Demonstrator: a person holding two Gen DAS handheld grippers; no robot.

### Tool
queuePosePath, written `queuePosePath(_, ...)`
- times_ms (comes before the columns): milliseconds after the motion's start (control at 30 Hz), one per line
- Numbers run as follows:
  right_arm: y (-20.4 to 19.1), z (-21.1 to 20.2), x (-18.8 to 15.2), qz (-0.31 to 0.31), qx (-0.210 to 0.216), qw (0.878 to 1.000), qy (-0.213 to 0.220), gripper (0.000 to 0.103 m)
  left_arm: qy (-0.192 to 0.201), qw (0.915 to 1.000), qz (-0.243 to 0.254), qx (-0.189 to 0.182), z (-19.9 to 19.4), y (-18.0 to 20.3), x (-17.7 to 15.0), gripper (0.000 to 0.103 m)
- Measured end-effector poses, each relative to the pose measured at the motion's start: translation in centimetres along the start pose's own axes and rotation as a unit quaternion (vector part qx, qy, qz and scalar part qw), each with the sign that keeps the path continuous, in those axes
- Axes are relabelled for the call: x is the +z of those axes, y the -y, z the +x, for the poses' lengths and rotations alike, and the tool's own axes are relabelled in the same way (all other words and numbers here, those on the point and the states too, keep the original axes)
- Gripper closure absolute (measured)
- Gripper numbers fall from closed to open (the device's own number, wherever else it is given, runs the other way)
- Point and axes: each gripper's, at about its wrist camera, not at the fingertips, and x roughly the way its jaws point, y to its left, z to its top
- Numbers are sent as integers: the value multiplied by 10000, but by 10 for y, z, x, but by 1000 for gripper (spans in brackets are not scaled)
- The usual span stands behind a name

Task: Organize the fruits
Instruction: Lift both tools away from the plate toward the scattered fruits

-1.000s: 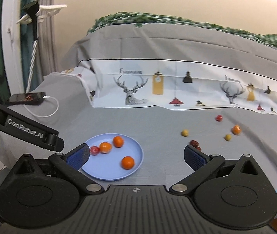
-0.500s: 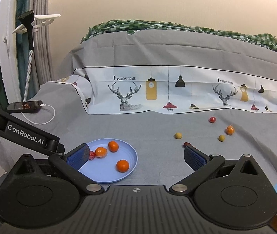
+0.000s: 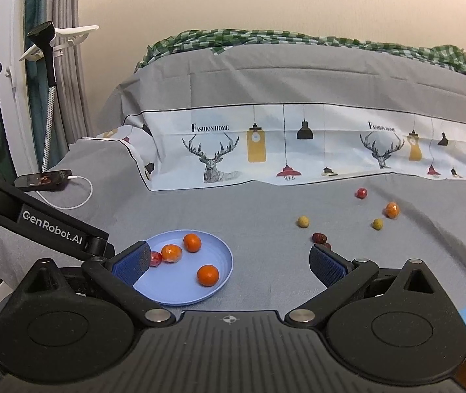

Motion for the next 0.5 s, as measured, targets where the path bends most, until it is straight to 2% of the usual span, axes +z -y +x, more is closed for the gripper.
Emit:
queuePosePath(333,20,19,-4,352,-39,9991,-245,1,-223,9997,107,14,22,18,12,0)
queuePosePath(500,40,34,-7,733,-123,9961,-482,1,-361,9992,148,15,39,30,21,0)
